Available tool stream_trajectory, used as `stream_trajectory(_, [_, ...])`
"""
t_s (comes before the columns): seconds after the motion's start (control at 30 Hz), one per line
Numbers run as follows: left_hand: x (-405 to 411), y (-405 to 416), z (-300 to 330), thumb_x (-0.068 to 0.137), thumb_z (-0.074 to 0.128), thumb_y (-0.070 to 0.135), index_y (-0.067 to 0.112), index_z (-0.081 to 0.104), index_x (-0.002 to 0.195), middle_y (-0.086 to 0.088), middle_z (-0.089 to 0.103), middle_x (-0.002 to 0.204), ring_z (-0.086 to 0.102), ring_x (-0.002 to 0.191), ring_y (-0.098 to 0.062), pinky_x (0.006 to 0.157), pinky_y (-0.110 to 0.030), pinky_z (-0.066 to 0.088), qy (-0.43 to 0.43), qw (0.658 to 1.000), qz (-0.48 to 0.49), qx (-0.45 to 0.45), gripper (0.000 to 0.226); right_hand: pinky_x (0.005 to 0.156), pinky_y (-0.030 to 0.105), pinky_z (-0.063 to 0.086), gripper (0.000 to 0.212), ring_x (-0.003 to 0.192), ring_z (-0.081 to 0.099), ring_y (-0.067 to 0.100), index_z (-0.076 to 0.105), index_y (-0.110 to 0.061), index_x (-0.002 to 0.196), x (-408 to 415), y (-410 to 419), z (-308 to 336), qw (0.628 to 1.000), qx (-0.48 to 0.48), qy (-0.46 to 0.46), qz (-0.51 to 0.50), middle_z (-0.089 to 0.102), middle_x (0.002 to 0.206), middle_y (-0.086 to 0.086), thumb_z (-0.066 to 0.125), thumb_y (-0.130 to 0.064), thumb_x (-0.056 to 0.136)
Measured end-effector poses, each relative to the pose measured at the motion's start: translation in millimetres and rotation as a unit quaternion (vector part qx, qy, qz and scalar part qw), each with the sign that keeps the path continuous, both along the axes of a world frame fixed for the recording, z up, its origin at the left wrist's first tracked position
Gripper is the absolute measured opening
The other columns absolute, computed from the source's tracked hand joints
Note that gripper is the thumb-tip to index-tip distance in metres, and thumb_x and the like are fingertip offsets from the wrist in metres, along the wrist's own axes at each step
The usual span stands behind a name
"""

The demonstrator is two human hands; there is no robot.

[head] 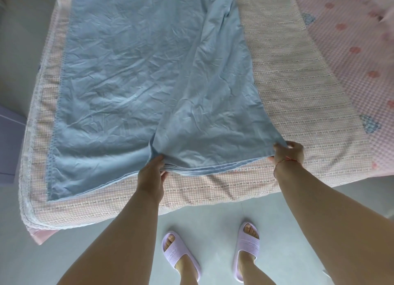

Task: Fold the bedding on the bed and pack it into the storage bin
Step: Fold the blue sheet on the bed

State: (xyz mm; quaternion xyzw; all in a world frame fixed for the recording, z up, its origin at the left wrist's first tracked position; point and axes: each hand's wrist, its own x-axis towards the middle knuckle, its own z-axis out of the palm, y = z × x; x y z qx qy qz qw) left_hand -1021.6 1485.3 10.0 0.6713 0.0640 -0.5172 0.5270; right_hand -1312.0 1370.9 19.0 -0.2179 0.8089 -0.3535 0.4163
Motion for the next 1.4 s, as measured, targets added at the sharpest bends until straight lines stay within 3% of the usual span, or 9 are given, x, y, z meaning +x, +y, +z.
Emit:
stream_trajectory(0.2, [24,-5,16,0.075,0.047,-0.028,0.006,0.058,0.131,-0.011,0.062,0.123,0.062,0.105,-0.022,0.095,-0.029,0.050,-0.145,0.971,-0.190,-0.013,0.067,0.086,0.050,0.054,0.032,0.097,0.064,0.031,0.068,-0.028,0.072,4,-9,15,0.995,-0.090,-0.025,0.028,0.064,0.090,-0.003,0.054,-0.001,0.081])
stream_trajectory(0.3, [36,-11,34,0.076,0.068,-0.008,0.016,0.066,0.124,-0.004,0.070,0.097,0.067,0.082,-0.017,0.069,-0.018,0.050,-0.357,0.875,-0.325,0.040,0.054,0.087,0.045,0.055,0.028,0.097,0.066,0.029,0.069,-0.028,0.066,5,-17,22,0.995,-0.089,-0.045,0.014,0.068,0.091,0.002,0.060,-0.006,0.081])
stream_trajectory(0.4, [48,-22,55,0.075,0.074,0.004,0.017,0.071,0.116,-0.007,0.073,0.092,0.067,0.081,-0.017,0.075,-0.024,0.049,-0.424,0.827,-0.366,0.049,0.043,0.073,0.038,0.056,0.027,0.090,0.066,0.028,0.067,-0.025,0.069,12,-25,34,0.992,-0.098,-0.081,-0.013,0.067,0.090,0.006,0.059,-0.003,0.083])
stream_trajectory(0.53, [59,-37,71,0.080,0.069,0.003,0.022,0.076,0.090,-0.006,0.074,0.072,0.072,0.069,-0.017,0.076,-0.030,0.058,-0.381,0.842,-0.382,0.015,0.022,0.063,0.028,0.052,0.029,0.080,0.063,0.017,0.065,-0.023,0.074,19,-31,48,0.984,-0.114,-0.129,-0.035,0.066,0.092,0.005,0.054,0.000,0.088])
stream_trajectory(0.63, [67,-44,85,0.086,0.069,0.004,0.000,0.072,0.090,-0.016,0.070,0.071,0.071,0.061,-0.020,0.065,-0.028,0.061,-0.297,0.862,-0.411,0.005,0.006,0.065,0.028,0.053,0.029,0.081,0.063,0.015,0.066,-0.022,0.073,22,-36,56,0.980,-0.119,-0.153,-0.041,0.066,0.087,0.002,0.054,-0.002,0.090])
stream_trajectory(1.0, [91,-75,103,0.094,0.060,0.013,0.003,0.057,0.071,-0.013,0.059,0.064,0.058,0.041,-0.010,0.043,-0.023,0.051,-0.313,0.792,-0.524,0.017,0.026,0.074,0.035,0.055,0.025,0.078,0.063,0.018,0.064,-0.014,0.075,38,-55,79,0.970,-0.134,-0.192,-0.060,0.063,0.081,0.006,0.052,0.001,0.092])
stream_trajectory(1.23, [112,-102,117,0.089,0.059,0.050,0.021,0.075,0.098,-0.013,0.052,0.100,0.047,0.109,-0.034,0.093,-0.038,0.037,-0.624,0.562,-0.536,0.088,0.034,0.068,0.031,0.054,0.021,0.074,0.063,0.018,0.062,-0.013,0.076,64,-60,101,0.964,-0.151,-0.214,-0.049,0.063,0.080,0.007,0.054,0.000,0.091])
stream_trajectory(1.3, [109,-106,124,0.089,0.058,0.052,0.024,0.074,0.096,-0.008,0.051,0.117,0.040,0.116,-0.035,0.098,-0.042,0.036,-0.639,0.566,-0.511,0.098,0.033,0.075,0.035,0.056,0.016,0.074,0.064,0.020,0.062,-0.012,0.077,75,-59,103,0.961,-0.150,-0.229,-0.047,0.064,0.086,0.011,0.059,-0.002,0.089])
stream_trajectory(1.4, [109,-111,129,0.090,0.057,0.050,0.019,0.068,0.076,-0.004,0.064,0.091,0.053,0.105,-0.032,0.087,-0.038,0.040,-0.630,0.582,-0.508,0.084,0.035,0.074,0.034,0.056,0.015,0.071,0.062,0.019,0.060,-0.012,0.076,89,-58,107,0.957,-0.151,-0.244,-0.045,0.062,0.088,0.011,0.063,-0.003,0.088])
